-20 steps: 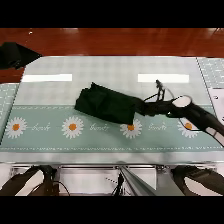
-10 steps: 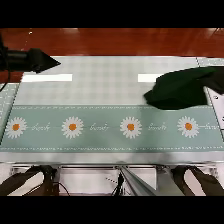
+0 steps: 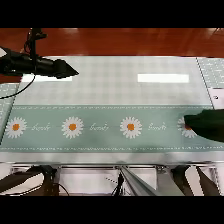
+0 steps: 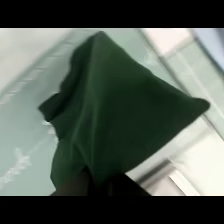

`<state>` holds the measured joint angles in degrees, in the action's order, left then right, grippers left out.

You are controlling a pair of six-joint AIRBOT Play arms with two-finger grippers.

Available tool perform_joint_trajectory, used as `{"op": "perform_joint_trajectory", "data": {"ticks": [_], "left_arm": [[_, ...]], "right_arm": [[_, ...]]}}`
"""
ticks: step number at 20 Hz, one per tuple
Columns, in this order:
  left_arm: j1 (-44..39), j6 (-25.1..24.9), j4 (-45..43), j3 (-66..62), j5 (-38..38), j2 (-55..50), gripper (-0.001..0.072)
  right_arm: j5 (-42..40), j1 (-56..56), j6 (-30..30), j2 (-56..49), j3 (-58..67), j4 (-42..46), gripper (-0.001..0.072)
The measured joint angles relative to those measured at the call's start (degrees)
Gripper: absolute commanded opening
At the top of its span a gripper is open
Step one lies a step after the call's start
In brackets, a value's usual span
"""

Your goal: Fold the shirts.

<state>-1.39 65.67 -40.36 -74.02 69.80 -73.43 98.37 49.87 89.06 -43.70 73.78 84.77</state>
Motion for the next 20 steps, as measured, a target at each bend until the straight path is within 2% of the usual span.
{"op": "perform_joint_trajectory", "data": {"ticks": [6, 13, 17, 18, 20], "left_arm": [[-0.3, -2.6, 0.0, 0.0, -1.2, -0.7, 0.0028], [-0.3, -3.4, 0.0, 0.0, -3.7, -0.9, 0.0028], [-0.3, -3.5, 0.0, 0.0, -6.7, -0.9, 0.0028], [-0.2, -3.8, 0.0, 0.0, -7.6, -0.9, 0.0028], [0.1, -4.7, 0.0, 0.0, -9.6, -0.9, 0.0028]], "right_arm": [[5.6, 8.0, 0.3, -0.7, -1.6, 7.5, 0.0029], [7.6, 9.4, 0.8, -0.3, -4.4, 20.2, 0.003], [7.7, 9.6, -0.7, -0.2, -4.7, 24.6, 0.0035], [7.7, 9.6, -1.0, -0.2, -4.7, 25.1, 0.0092], [7.8, 9.6, -1.5, -0.2, -4.7, 26.0, 0.0151]]}}
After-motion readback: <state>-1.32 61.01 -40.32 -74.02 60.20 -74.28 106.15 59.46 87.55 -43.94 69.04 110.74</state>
